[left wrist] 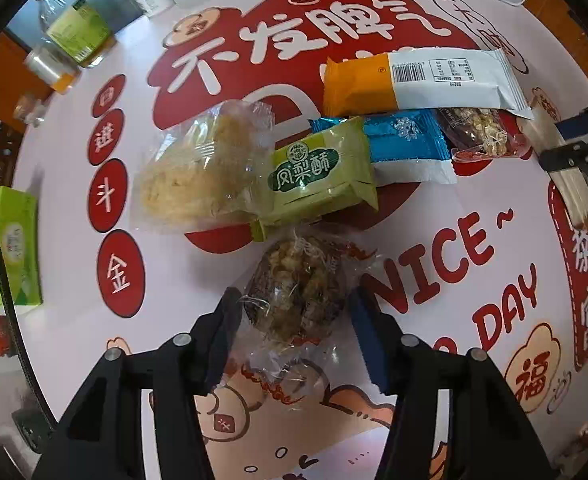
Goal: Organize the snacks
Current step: 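Grasp the clear nut bag with left gripper while right lifts the bread bag, then carry both bags over the white tray and release them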
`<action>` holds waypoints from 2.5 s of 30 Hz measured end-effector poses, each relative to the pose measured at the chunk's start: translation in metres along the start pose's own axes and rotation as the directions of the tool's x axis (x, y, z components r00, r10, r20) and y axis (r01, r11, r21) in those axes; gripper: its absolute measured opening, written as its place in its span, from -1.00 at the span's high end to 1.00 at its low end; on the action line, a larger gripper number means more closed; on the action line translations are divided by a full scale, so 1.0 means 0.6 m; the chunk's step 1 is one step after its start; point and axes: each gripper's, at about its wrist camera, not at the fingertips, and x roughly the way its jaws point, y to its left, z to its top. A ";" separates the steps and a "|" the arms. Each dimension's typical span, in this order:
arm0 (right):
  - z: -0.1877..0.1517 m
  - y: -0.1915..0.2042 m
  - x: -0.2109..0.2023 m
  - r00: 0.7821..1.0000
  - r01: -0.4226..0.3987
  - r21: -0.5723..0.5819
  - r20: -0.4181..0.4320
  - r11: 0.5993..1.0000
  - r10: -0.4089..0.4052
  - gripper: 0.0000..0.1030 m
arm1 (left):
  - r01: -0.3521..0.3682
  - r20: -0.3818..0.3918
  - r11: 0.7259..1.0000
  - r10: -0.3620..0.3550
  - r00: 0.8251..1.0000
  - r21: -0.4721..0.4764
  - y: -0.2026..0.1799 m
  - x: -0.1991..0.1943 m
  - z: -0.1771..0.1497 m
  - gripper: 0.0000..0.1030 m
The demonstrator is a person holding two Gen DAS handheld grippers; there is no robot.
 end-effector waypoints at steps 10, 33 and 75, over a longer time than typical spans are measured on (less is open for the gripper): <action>-0.072 0.061 -0.069 0.987 -0.070 0.005 0.148 0.998 0.069 -0.05 | -0.029 0.055 0.992 0.037 0.998 -0.125 -0.017 -0.062 -0.070 0.04; -0.424 0.035 -0.250 0.868 -0.268 0.082 0.452 0.960 0.203 -0.05 | 0.087 0.321 0.985 -0.035 0.946 -0.150 -0.257 -0.359 -0.199 0.03; -0.529 -0.307 -0.386 0.762 -0.145 0.335 0.638 0.931 -0.111 -0.06 | 0.102 0.418 0.994 -0.107 0.902 0.035 -0.633 -0.456 0.022 0.01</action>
